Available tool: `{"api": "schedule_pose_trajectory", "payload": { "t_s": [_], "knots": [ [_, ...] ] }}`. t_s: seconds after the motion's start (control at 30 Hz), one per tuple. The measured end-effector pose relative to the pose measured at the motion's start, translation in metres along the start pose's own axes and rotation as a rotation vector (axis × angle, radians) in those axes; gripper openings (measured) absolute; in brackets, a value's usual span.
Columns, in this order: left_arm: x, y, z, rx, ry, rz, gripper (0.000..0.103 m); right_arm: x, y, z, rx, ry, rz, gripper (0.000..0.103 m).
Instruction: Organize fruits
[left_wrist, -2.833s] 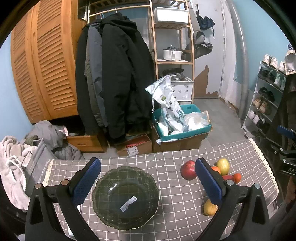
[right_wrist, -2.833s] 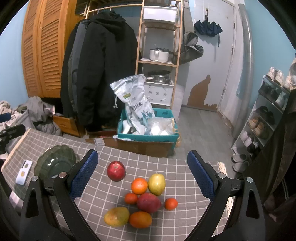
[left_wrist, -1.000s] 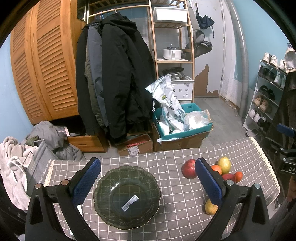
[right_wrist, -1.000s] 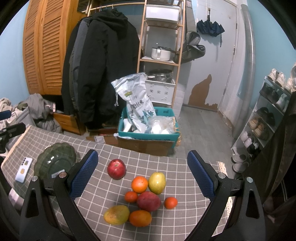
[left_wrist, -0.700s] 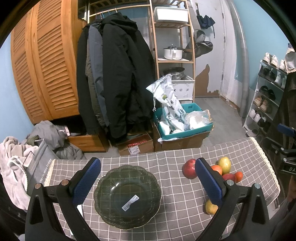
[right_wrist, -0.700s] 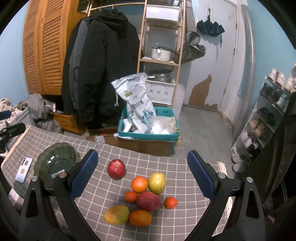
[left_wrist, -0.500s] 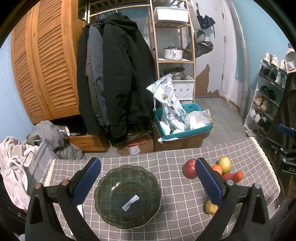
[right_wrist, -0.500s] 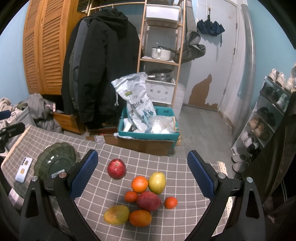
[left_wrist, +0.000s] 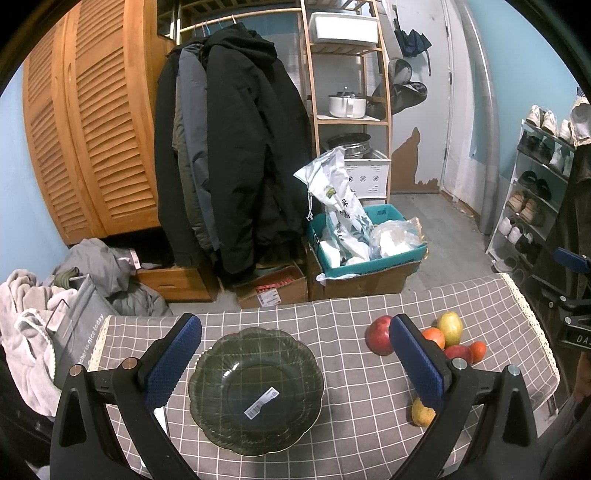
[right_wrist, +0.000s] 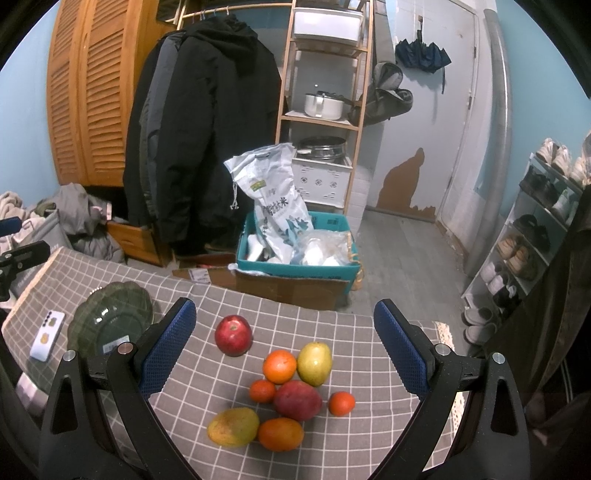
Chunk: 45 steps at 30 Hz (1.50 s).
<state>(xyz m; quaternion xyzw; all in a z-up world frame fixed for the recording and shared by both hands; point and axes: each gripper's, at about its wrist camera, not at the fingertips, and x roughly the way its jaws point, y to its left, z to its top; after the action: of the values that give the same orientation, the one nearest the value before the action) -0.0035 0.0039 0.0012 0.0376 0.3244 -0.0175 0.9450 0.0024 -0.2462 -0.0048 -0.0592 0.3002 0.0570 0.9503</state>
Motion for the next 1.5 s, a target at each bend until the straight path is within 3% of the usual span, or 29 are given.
{"api": "schedule_pose_trajectory", "payload": {
  "t_s": [0.57,0.9,1.27,1.5],
  "knots": [
    [0.008,0.004,-0.005,0.009,0.014,0.011,0.102,-0.001,-0.003,0.004,0.001,0.002,-0.002,0.095],
    [0.023,-0.009,-0.010,0.036,0.053,0.027,0.102,0.005,-0.016,-0.011,0.009,0.016,-0.022,0.095],
    [0.051,-0.027,-0.016,0.064,0.140,-0.004,0.102,0.021,-0.047,-0.024,0.043,0.095,-0.095,0.095],
    [0.076,-0.040,-0.023,0.087,0.201,-0.016,0.102,0.045,-0.062,-0.037,0.064,0.196,-0.127,0.095]
  ]
}}
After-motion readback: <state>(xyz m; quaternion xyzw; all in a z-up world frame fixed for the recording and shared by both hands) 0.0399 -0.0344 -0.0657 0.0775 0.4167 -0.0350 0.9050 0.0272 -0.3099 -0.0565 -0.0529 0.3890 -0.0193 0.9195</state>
